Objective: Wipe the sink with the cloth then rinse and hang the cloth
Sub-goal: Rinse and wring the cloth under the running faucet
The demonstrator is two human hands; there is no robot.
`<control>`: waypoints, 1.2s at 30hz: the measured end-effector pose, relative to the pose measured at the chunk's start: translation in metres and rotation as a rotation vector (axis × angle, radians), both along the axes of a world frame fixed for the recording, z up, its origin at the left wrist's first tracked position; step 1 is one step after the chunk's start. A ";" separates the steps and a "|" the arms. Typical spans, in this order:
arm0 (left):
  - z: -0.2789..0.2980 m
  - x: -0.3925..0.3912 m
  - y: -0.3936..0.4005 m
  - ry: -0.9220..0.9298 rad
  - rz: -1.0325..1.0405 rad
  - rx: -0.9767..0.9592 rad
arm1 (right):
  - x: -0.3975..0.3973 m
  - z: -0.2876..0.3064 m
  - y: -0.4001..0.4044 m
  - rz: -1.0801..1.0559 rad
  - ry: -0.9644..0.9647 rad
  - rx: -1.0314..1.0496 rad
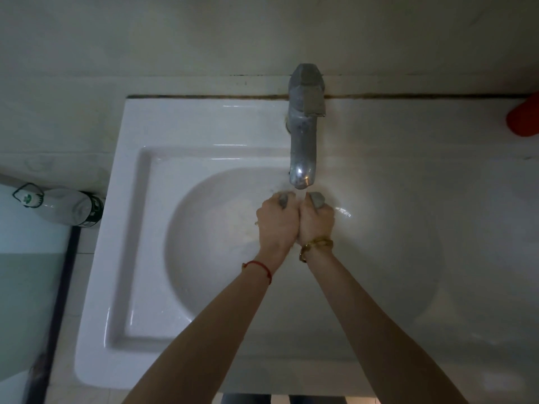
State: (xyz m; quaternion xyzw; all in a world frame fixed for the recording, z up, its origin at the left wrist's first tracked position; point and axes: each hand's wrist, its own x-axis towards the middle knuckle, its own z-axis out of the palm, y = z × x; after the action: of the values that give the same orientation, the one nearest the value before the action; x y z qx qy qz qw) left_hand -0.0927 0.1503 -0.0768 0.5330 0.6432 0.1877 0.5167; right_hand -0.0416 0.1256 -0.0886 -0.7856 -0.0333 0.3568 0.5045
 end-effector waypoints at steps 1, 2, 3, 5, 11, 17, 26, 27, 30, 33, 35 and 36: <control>0.000 0.000 0.001 0.003 0.012 -0.048 | -0.001 0.001 0.000 0.009 -0.032 0.007; 0.001 -0.001 0.002 0.010 0.020 -0.098 | -0.002 0.002 -0.003 0.026 -0.045 0.020; 0.003 -0.001 0.004 0.016 0.026 -0.149 | -0.002 0.002 -0.006 0.041 -0.051 0.034; 0.005 -0.002 0.006 0.007 0.024 -0.231 | -0.001 -0.001 -0.016 0.100 -0.059 0.072; 0.002 -0.008 0.004 -0.198 0.099 -0.306 | 0.033 0.031 -0.040 0.472 -0.385 0.071; 0.005 -0.013 -0.002 -0.211 0.067 -0.300 | 0.056 0.107 -0.020 0.529 -0.886 0.386; 0.006 -0.013 -0.002 -0.187 0.028 -0.243 | 0.048 0.099 -0.011 0.717 -1.198 0.365; 0.007 -0.014 -0.002 -0.192 0.033 -0.237 | 0.048 0.099 -0.014 0.726 -1.184 0.357; 0.005 -0.013 -0.001 -0.193 0.049 -0.226 | 0.046 0.093 -0.026 0.636 -1.065 0.410; 0.005 -0.013 -0.001 -0.210 0.043 -0.214 | 0.040 0.070 -0.045 0.236 -0.768 0.352; 0.003 -0.014 -0.002 -0.228 0.027 -0.202 | 0.034 0.054 -0.051 0.081 -0.409 0.158; 0.003 -0.014 -0.003 -0.236 0.017 -0.194 | 0.033 0.045 -0.052 0.079 -0.207 0.052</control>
State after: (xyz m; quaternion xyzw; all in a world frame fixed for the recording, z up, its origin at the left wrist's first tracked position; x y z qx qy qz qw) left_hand -0.1067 0.1473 -0.0735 0.4494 0.5977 0.1905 0.6360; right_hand -0.0089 0.0735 -0.0433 -0.8029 -0.1254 0.2921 0.5043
